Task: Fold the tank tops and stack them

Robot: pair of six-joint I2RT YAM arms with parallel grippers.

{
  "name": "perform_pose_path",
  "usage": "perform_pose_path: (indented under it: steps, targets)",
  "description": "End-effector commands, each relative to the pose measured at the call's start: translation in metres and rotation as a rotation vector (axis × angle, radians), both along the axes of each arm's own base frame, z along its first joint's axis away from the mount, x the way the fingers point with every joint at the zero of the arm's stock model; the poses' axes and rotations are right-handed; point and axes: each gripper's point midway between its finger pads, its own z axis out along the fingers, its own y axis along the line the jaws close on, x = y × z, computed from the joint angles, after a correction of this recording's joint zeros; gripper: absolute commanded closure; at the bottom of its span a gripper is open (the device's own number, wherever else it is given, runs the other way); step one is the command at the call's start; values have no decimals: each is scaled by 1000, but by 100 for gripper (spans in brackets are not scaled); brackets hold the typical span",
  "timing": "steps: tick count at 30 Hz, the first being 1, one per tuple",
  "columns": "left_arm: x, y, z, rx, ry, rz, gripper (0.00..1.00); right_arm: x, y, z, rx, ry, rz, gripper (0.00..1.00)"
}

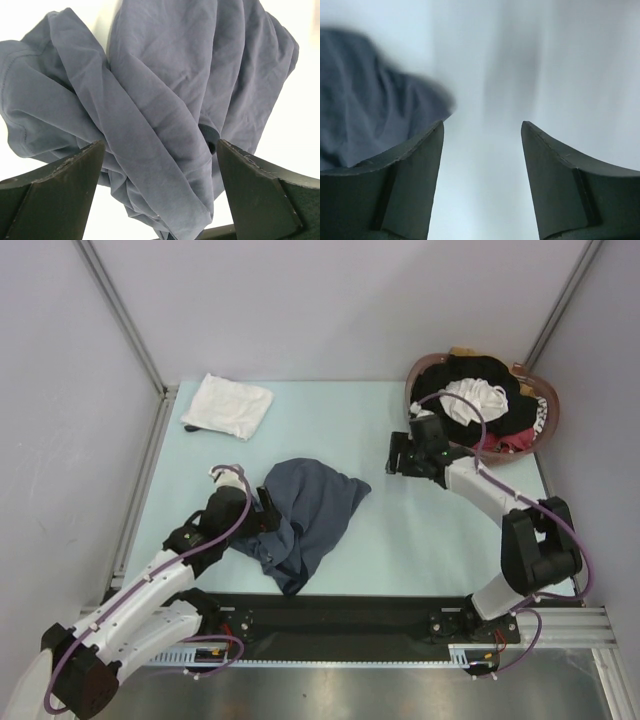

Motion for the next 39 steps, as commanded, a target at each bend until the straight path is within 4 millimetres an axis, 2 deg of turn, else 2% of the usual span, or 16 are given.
perform_pose_path:
  steps: [1, 5, 12, 16, 17, 19, 22, 24, 25, 29, 31, 32, 34, 35, 37, 39]
  targets:
    - [-1, -9, 2, -36, 6, -18, 0, -20, 20, 3, 33, -18, 52, 32]
    - [3, -13, -3, -41, 22, -19, 5, -26, 25, -14, 18, 20, 77, 37]
    - [7, -14, -14, -22, 50, -5, 13, -33, 77, -34, 129, 80, 214, 33]
    - [9, -12, -25, -4, 70, 8, 20, -28, 96, -60, 126, 136, 232, 33]
    - [9, -10, -27, 2, 75, 15, 24, -26, 98, -64, 129, 143, 232, 35]
    - [11, -6, -29, 15, 77, 33, 49, -21, 105, -64, 151, 129, 230, 38]
    - [17, 3, -23, 13, 51, 68, 76, -14, 116, -66, 172, 121, 236, 60]
    - [24, 12, -13, 10, 24, 94, 95, -14, 119, -65, 174, 124, 240, 94]
    - [30, 22, -6, 10, 19, 124, 100, -14, 118, -63, 168, 123, 231, 100]
    - [51, 62, 27, -31, -43, 247, 100, -17, 96, -33, 120, 27, 168, 100]
    - [61, 88, 55, -84, -104, 359, 100, -18, 77, -4, 80, -49, 120, 100]
    - [63, 100, 70, -92, -147, 411, 100, -27, 69, -3, 60, -42, 112, 100]
    - [71, 129, 108, -116, -242, 527, 100, -35, 56, 29, 60, -119, 91, 100]
    - [72, 143, 119, -118, -264, 577, 100, -46, 48, 26, 44, -105, 87, 100]
    - [78, 167, 156, -152, -328, 640, 100, -61, 38, 60, 69, -184, 82, 100]
    - [87, 168, 171, -186, -326, 611, 100, -83, 34, 72, 69, -204, 108, 100]
